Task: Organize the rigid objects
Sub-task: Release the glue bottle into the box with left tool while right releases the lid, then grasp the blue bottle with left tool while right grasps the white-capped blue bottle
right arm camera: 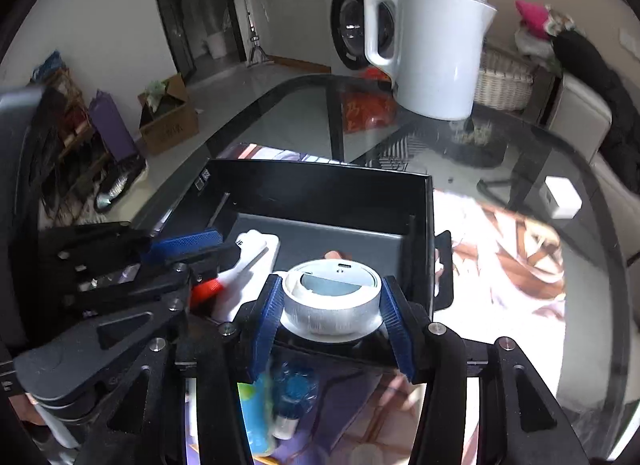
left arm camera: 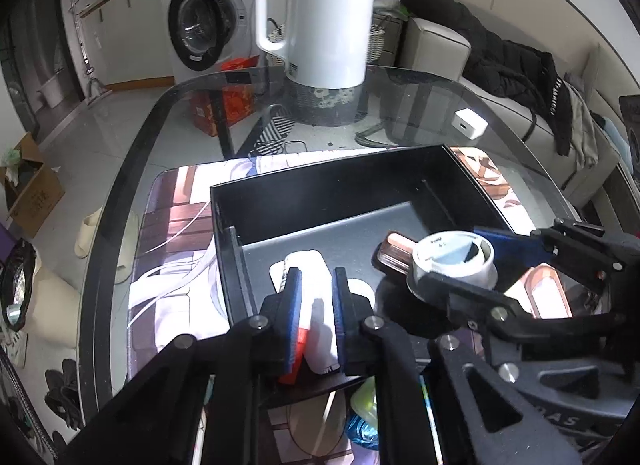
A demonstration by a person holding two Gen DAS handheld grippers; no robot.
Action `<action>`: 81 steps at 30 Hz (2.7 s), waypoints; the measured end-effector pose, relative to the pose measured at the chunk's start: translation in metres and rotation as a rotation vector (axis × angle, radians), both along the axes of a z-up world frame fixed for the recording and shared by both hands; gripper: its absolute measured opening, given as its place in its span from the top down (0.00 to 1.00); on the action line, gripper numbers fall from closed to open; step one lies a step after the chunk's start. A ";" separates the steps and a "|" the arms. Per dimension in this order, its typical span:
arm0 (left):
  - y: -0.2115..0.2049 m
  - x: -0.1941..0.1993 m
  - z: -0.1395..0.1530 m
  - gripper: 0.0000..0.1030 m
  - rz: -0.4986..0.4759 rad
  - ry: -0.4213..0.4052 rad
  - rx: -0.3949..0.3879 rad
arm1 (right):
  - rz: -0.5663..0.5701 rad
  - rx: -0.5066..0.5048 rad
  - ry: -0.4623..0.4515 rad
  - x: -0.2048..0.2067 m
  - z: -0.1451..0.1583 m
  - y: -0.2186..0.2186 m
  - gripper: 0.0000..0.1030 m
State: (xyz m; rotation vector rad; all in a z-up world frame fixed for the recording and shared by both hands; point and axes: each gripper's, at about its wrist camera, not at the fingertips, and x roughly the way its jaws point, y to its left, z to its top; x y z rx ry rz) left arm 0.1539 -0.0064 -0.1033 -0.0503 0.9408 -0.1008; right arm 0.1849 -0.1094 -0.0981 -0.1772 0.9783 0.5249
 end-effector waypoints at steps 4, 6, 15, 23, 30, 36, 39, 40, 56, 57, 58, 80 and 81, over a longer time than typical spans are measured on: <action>-0.002 -0.002 0.000 0.89 -0.011 -0.005 0.031 | -0.027 0.018 0.049 -0.008 0.001 -0.003 0.52; -0.002 -0.003 0.001 0.88 -0.010 -0.001 0.036 | -0.037 0.020 0.050 -0.010 0.000 -0.004 0.52; 0.013 -0.019 0.018 0.49 -0.006 -0.016 -0.063 | -0.039 0.073 0.023 -0.020 0.008 -0.014 0.50; 0.008 -0.046 0.044 0.26 0.038 -0.118 0.052 | -0.058 0.114 -0.047 -0.037 0.029 -0.032 0.34; 0.004 -0.058 0.048 0.26 -0.025 -0.091 0.107 | -0.081 0.142 -0.071 -0.054 0.042 -0.041 0.18; 0.009 -0.061 0.035 0.25 -0.102 -0.001 0.039 | -0.034 0.157 -0.013 -0.067 0.036 -0.043 0.18; 0.009 -0.062 0.027 0.25 -0.110 0.044 0.033 | -0.023 0.140 0.009 -0.070 0.030 -0.044 0.18; 0.008 -0.063 0.024 0.25 -0.112 0.062 0.033 | -0.020 0.136 0.015 -0.071 0.028 -0.044 0.18; -0.006 -0.072 -0.023 0.26 -0.165 0.227 0.108 | 0.004 0.000 0.163 -0.067 -0.026 -0.027 0.38; -0.007 -0.072 -0.026 0.26 -0.167 0.234 0.107 | -0.002 0.002 0.169 -0.066 -0.027 -0.029 0.38; -0.009 -0.071 -0.027 0.27 -0.168 0.238 0.104 | -0.009 0.005 0.174 -0.064 -0.027 -0.031 0.38; -0.049 -0.053 -0.036 0.72 -0.260 0.256 0.139 | -0.065 0.021 0.215 -0.043 -0.034 -0.062 0.42; -0.047 -0.054 -0.035 0.72 -0.256 0.255 0.140 | -0.067 0.018 0.212 -0.042 -0.034 -0.063 0.42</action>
